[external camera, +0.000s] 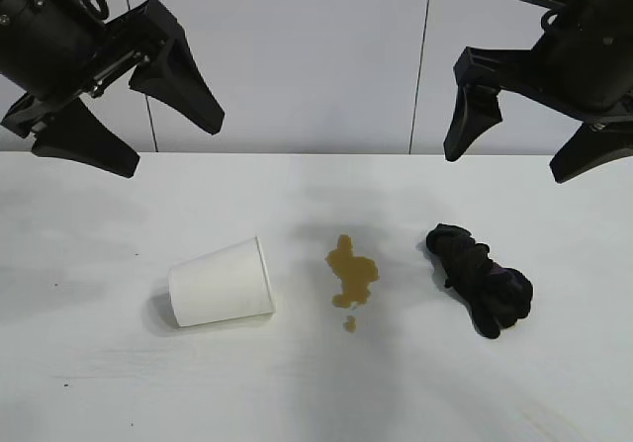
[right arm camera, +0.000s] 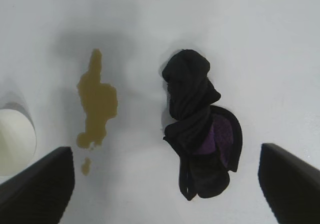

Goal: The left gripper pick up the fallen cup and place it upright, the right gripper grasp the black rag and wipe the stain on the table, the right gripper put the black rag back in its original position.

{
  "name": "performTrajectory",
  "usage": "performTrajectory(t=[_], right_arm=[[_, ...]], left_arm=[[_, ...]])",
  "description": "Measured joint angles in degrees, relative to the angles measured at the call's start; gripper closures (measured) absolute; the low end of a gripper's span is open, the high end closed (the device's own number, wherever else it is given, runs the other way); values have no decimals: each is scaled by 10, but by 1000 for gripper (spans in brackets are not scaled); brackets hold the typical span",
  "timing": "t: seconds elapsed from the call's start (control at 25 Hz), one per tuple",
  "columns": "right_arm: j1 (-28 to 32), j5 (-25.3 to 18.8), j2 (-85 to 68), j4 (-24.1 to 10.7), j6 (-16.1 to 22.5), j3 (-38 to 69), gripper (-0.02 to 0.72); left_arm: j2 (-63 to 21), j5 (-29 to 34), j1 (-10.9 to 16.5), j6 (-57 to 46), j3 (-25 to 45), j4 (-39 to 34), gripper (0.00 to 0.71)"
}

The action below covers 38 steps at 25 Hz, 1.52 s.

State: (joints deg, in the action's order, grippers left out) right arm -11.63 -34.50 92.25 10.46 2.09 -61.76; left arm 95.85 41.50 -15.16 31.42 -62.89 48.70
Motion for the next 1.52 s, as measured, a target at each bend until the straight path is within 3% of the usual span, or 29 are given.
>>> performTrajectory(t=[1.04, 1.2, 1.32, 1.52], right_arm=[[0, 0, 0, 0, 0, 0, 9], [0, 0, 0, 0, 0, 0, 9], [0, 0, 0, 0, 0, 0, 9], [0, 0, 0, 0, 0, 0, 9]], left_arm=[[0, -6, 0, 0, 0, 0, 16], [0, 22, -2, 56, 0, -32, 16], [0, 32, -20, 129, 0, -76, 16], [2, -6, -90, 176, -2, -166, 16]])
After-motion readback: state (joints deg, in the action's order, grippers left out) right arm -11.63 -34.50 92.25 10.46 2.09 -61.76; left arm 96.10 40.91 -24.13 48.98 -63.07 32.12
